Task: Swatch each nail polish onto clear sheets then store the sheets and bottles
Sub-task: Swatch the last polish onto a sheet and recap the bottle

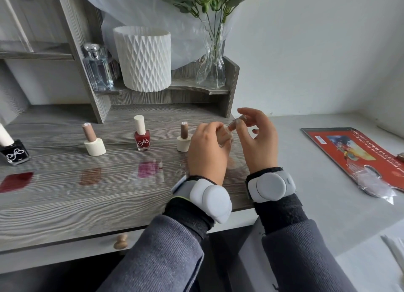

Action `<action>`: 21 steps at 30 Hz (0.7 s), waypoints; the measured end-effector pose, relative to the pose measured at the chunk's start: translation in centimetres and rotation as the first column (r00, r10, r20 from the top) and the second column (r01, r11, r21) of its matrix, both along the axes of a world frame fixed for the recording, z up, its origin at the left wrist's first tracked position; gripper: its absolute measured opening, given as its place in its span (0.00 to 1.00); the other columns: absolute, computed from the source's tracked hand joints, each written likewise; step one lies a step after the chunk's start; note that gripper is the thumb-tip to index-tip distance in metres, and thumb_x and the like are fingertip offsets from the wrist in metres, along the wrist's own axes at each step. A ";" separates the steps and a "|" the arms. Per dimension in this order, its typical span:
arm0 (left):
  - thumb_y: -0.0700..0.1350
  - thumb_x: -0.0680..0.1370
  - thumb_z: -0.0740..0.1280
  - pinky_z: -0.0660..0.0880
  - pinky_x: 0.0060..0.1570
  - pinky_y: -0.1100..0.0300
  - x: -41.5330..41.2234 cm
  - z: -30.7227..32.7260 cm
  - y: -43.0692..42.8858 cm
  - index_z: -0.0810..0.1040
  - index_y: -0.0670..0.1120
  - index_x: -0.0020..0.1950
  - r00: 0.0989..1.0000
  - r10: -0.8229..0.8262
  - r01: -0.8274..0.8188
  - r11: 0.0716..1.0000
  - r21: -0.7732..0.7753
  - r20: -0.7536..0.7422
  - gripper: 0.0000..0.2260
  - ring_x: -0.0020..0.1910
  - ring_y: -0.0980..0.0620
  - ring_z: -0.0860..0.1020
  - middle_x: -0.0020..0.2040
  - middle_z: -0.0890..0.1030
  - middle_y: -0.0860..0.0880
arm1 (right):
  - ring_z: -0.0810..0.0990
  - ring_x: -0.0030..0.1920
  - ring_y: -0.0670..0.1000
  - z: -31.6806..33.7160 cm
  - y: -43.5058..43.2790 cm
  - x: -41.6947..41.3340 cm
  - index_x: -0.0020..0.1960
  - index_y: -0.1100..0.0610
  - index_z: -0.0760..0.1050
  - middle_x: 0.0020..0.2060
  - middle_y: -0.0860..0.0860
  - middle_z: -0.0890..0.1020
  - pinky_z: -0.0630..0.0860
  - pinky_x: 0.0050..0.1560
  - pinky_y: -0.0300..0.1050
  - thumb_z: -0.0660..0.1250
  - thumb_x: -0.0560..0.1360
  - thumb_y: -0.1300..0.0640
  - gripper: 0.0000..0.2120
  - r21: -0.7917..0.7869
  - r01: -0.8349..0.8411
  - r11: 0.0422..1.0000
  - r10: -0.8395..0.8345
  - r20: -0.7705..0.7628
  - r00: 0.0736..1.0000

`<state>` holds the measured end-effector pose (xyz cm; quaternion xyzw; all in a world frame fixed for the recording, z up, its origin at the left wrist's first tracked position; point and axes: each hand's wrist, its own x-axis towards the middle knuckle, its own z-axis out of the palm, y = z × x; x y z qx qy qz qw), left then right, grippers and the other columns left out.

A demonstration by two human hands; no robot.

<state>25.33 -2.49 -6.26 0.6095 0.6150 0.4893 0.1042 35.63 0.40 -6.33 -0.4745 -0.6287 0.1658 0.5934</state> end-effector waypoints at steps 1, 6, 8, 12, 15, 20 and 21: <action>0.43 0.74 0.71 0.66 0.48 0.66 0.0 0.0 0.0 0.78 0.46 0.60 1.000 -0.002 0.002 1.000 0.009 -0.005 0.15 0.52 0.51 0.76 0.54 0.77 0.49 | 0.78 0.52 0.53 0.0 0.0 0.0 0.55 0.48 0.77 0.44 0.47 0.83 0.71 0.52 0.41 0.62 0.73 0.54 0.12 -0.003 -0.006 1.000 0.006 0.001 1.000; 0.42 0.75 0.70 0.64 0.47 0.69 -0.1 0.0 0.0 0.79 0.47 0.61 1.000 0.001 0.000 0.999 0.050 -0.012 0.15 0.51 0.52 0.76 0.53 0.78 0.49 | 0.79 0.51 0.51 0.1 -0.1 0.1 0.55 0.49 0.79 0.44 0.46 0.84 0.71 0.51 0.39 0.62 0.73 0.55 0.12 -0.018 -0.040 0.999 0.040 -0.002 0.999; 0.42 0.75 0.70 0.63 0.46 0.70 -0.1 -0.1 0.0 0.79 0.47 0.62 1.000 0.006 -0.005 0.998 0.056 -0.011 0.15 0.51 0.53 0.76 0.53 0.78 0.50 | 0.79 0.51 0.51 0.1 -0.1 0.1 0.53 0.50 0.79 0.44 0.46 0.84 0.71 0.51 0.39 0.64 0.74 0.53 0.10 -0.024 -0.039 0.999 0.039 -0.003 0.999; 0.41 0.74 0.71 0.62 0.47 0.72 -0.1 0.0 0.0 0.79 0.46 0.62 1.000 -0.008 0.008 0.996 0.087 0.002 0.16 0.51 0.54 0.76 0.54 0.78 0.50 | 0.80 0.45 0.51 0.2 -0.1 0.3 0.45 0.52 0.76 0.40 0.49 0.84 0.71 0.47 0.40 0.69 0.75 0.51 0.05 -0.019 -0.010 1.000 0.009 -0.032 0.999; 0.41 0.73 0.72 0.62 0.46 0.73 0.0 0.1 0.0 0.79 0.46 0.61 1.000 -0.016 0.016 0.994 0.107 0.000 0.16 0.50 0.55 0.75 0.54 0.78 0.50 | 0.78 0.40 0.50 0.6 -0.4 0.2 0.40 0.51 0.70 0.38 0.52 0.82 0.72 0.42 0.40 0.72 0.74 0.50 0.11 -0.050 0.000 0.999 -0.004 -0.093 0.996; 0.42 0.74 0.72 0.61 0.48 0.76 -0.2 0.2 0.0 0.79 0.46 0.61 1.000 0.008 -0.010 0.995 0.102 0.018 0.16 0.49 0.58 0.73 0.54 0.77 0.50 | 0.80 0.49 0.41 0.9 -0.9 -0.2 0.57 0.53 0.75 0.46 0.50 0.84 0.75 0.54 0.45 0.70 0.76 0.50 0.12 -0.117 -0.091 0.989 0.074 -0.140 0.987; 0.42 0.74 0.72 0.61 0.49 0.75 -0.2 0.2 0.0 0.79 0.45 0.61 1.000 0.015 -0.017 0.995 0.101 0.018 0.16 0.50 0.57 0.73 0.54 0.77 0.50 | 0.80 0.52 0.41 1.0 -0.9 -0.1 0.61 0.53 0.74 0.49 0.50 0.84 0.75 0.57 0.48 0.68 0.77 0.52 0.14 -0.112 -0.109 0.988 0.091 -0.153 0.984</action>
